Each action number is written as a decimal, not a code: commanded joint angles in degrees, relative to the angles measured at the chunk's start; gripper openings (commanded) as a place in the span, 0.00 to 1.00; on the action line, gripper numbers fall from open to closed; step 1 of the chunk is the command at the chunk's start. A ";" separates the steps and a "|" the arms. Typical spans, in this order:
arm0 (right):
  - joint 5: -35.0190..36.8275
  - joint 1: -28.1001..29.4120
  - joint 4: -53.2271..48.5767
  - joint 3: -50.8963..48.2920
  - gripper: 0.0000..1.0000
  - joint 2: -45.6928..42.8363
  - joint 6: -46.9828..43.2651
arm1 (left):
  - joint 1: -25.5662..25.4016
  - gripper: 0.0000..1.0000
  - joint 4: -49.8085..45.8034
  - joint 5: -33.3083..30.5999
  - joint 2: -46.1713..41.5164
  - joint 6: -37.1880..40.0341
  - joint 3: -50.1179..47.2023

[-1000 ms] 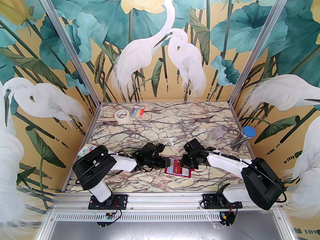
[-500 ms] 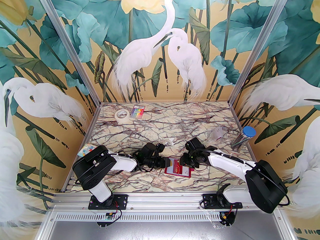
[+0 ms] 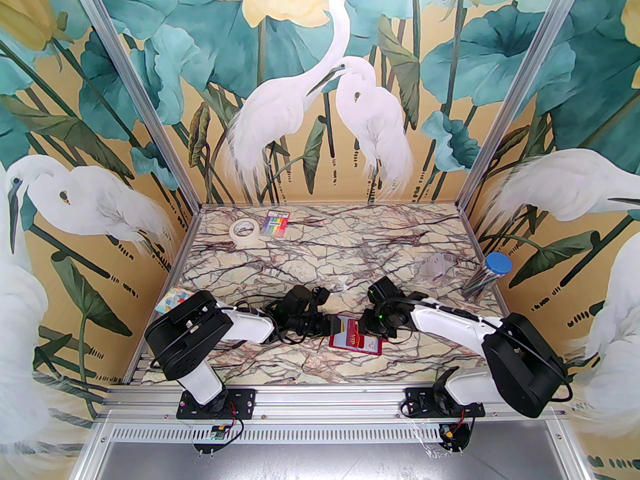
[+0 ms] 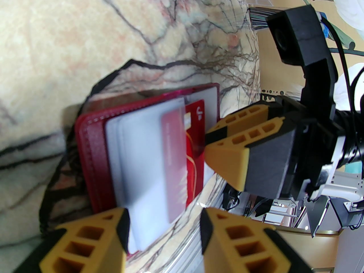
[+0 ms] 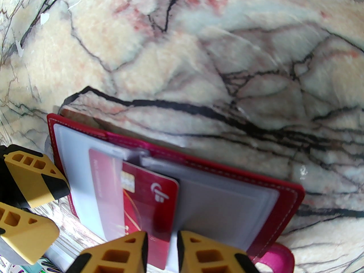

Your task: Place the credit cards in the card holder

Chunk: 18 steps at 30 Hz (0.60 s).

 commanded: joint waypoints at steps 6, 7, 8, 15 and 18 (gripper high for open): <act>0.88 0.95 -0.11 1.13 0.22 0.96 0.71 | -0.48 0.46 -2.43 -1.51 1.80 1.38 0.42; 0.95 1.03 -0.19 1.19 0.22 0.95 0.65 | -0.52 0.46 -2.45 -1.50 1.85 1.38 0.40; 0.96 1.13 -0.20 1.31 0.21 0.95 0.70 | -0.52 0.46 -2.39 -1.50 1.80 1.41 0.40; 1.47 1.54 -0.64 1.89 0.19 1.31 0.62 | -0.52 0.46 -2.30 -1.50 1.86 1.43 0.40; 1.58 1.69 -0.73 2.04 0.19 1.45 0.67 | -0.52 0.46 -2.30 -1.50 1.84 1.39 0.40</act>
